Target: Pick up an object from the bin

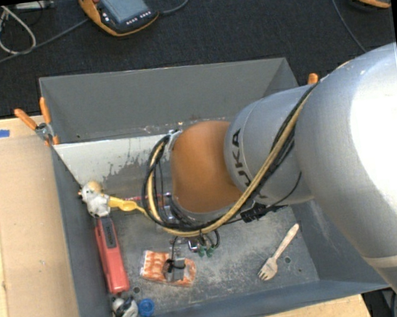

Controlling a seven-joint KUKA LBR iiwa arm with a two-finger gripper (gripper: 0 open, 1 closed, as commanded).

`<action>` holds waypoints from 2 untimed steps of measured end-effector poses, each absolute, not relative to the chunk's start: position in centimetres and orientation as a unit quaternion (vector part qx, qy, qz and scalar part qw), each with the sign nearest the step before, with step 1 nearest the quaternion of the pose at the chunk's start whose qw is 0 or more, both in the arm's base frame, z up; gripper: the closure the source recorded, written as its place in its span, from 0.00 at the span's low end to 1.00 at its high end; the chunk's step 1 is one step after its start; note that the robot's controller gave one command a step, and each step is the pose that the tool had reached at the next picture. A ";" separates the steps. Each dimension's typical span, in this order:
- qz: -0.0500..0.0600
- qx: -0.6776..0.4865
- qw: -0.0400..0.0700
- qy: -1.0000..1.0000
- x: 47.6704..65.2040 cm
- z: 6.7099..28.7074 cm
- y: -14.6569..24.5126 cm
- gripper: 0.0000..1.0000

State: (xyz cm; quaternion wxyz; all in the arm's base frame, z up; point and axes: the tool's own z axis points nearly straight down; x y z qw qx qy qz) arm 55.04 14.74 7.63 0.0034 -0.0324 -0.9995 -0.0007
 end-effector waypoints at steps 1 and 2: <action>-0.004 -0.130 -0.004 -0.992 53.1 7.2 14.1 0.00; -0.003 -0.117 -0.002 -0.993 52.3 7.2 15.0 1.00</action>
Offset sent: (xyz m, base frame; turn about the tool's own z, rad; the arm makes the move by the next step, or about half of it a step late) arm -0.0294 0.0033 -0.0063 0.1656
